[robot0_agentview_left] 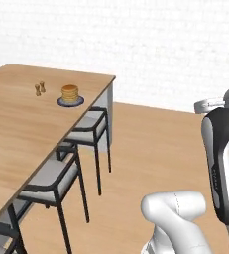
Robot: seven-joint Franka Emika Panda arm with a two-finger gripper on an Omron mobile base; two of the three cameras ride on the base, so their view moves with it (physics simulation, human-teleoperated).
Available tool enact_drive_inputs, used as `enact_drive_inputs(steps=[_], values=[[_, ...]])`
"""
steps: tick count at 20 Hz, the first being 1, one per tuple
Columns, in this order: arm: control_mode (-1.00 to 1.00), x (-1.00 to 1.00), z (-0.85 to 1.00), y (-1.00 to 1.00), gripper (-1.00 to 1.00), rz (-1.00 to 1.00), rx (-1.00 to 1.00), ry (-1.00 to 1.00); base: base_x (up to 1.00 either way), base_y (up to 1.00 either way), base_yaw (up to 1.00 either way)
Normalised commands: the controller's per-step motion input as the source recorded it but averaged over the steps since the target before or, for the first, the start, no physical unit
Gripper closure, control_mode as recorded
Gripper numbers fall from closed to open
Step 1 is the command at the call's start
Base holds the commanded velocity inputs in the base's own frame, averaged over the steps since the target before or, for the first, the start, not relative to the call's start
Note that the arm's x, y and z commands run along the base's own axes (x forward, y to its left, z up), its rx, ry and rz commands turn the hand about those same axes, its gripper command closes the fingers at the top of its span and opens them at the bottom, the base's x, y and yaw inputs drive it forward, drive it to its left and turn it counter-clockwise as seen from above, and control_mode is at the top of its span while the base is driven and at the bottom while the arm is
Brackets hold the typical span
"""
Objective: Take the strawberry from the fridge and place it on top of the pancake, located on the dining counter.
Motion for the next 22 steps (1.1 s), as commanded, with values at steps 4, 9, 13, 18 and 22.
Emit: enact_drive_inputs(steps=[4, 9, 13, 18, 22], values=[[1.00, 0.00, 0.00, 0.00, 1.00, 0.00, 0.00, 0.00, 1.00, -0.78, 0.38], [1.00, 0.00, 0.00, 0.00, 1.00, 0.00, 0.00, 0.00, 1.00, -0.89, 0.30], [1.00, 0.00, 0.00, 0.00, 1.00, 0.00, 0.00, 0.00, 0.80, -0.92, 0.38], [1.00, 0.00, 0.00, 0.00, 1.00, 0.00, 0.00, 0.00, 0.65, -0.73, 0.51], [1.00, 0.00, 0.00, 0.00, 1.00, 0.00, 0.00, 0.00, 0.52, -0.72, 0.50]])
